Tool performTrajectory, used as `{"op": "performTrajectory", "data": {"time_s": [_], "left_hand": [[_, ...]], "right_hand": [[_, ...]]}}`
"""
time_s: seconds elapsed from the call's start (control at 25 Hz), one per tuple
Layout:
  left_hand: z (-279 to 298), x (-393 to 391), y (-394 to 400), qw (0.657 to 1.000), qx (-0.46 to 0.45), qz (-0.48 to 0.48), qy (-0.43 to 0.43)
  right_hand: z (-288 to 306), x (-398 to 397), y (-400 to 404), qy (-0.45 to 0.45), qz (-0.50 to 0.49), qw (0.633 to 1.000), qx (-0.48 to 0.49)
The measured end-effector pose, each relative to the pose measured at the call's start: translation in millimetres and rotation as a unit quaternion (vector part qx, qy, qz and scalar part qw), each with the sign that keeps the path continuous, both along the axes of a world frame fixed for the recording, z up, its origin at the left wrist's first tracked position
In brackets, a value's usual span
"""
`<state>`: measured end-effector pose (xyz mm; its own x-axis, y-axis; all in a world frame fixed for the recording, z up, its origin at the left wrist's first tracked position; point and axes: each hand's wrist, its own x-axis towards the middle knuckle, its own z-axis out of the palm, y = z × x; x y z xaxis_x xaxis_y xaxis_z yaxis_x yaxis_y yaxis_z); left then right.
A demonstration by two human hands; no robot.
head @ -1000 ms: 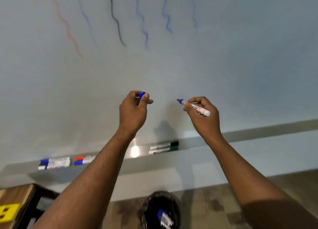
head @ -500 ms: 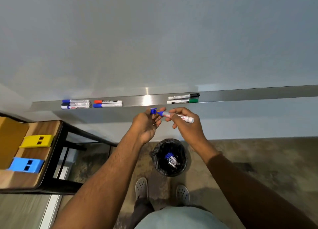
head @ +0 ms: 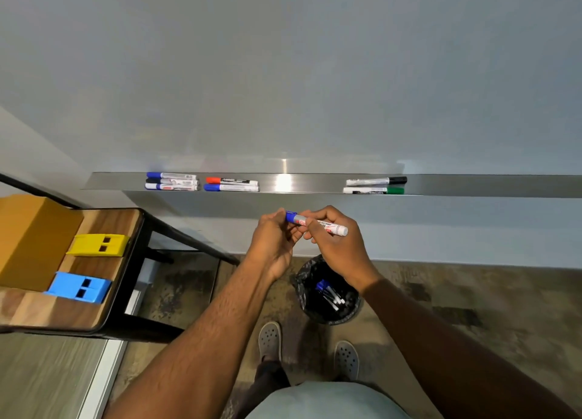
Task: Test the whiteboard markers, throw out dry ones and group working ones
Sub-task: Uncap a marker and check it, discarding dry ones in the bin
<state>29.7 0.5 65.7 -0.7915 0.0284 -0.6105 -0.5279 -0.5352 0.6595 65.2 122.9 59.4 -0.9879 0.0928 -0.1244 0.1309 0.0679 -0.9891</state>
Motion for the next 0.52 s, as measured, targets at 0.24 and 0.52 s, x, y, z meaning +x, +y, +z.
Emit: {"op": "performTrajectory", "data": {"time_s": [0.24,0.52], "left_hand": [[-9,-19,-46,0.999,-0.016,0.033,0.033],[-13,-72,-114,0.969,-0.221,-0.059,0.094]], "right_hand": [[5,-35,-35,-0.066,0.038,0.991,-0.107],[1,-83,-59,-0.028,0.113,0.972,0.205]]}}
